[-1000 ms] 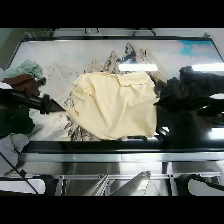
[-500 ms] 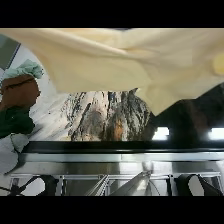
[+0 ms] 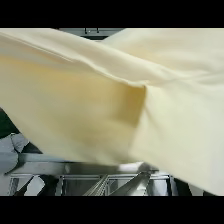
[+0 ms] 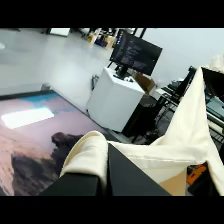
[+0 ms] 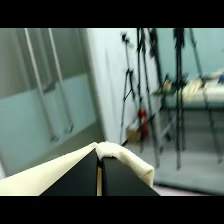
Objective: Fold the shirts.
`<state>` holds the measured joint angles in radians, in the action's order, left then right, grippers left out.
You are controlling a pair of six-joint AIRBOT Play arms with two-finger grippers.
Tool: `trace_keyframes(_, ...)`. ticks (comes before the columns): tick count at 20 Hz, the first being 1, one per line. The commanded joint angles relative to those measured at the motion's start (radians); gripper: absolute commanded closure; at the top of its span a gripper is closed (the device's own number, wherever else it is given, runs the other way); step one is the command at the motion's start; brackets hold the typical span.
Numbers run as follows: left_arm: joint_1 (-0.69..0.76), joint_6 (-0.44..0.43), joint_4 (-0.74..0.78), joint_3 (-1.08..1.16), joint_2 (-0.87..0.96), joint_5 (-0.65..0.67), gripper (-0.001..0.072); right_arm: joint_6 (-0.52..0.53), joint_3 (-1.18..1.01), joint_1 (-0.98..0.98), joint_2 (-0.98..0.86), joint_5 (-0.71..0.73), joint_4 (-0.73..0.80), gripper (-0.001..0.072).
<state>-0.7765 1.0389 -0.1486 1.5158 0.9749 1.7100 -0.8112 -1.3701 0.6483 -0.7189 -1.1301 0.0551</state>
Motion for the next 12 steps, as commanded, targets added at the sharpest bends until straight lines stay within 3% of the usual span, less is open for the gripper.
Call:
trace_keyframes(1, 0.170, -0.029, 0.285, -0.175, 0.054, -0.081, 0.0686, -0.027, 0.067, -0.161, -0.128, -0.051, 0.119, 0.0691)
trace_keyframes(5, 0.454, -0.169, 0.491, -0.270, 0.316, -0.289, 0.0687, -0.026, 0.173, -0.430, -0.388, 0.125, 0.335, 0.0691)
trace_keyframes(7, 0.528, -0.171, 0.578, -0.198, 0.507, -0.407, 0.0688, -0.027, 0.173, -0.495, -0.566, 0.248, 0.378, 0.0691)
trace_keyframes(8, 0.540, -0.162, 0.581, -0.135, 0.605, -0.423, 0.0631, -0.027, 0.167, -0.504, -0.656, 0.316, 0.365, 0.0690)
trace_keyframes(9, 0.541, -0.135, 0.564, -0.051, 0.708, -0.414, 0.0352, -0.027, 0.150, -0.502, -0.730, 0.361, 0.357, 0.0652)
trace_keyframes(10, 0.534, -0.091, 0.568, 0.037, 0.794, -0.396, 0.0186, -0.027, 0.121, -0.488, -0.794, 0.376, 0.352, 0.0492)
trace_keyframes(11, 0.523, -0.040, 0.576, 0.132, 0.876, -0.360, 0.0082, -0.027, 0.090, -0.465, -0.834, 0.362, 0.357, 0.0400)
trace_keyframes(12, 0.507, 0.002, 0.576, 0.202, 0.933, -0.314, 0.0075, -0.027, 0.064, -0.432, -0.853, 0.336, 0.365, 0.0335)
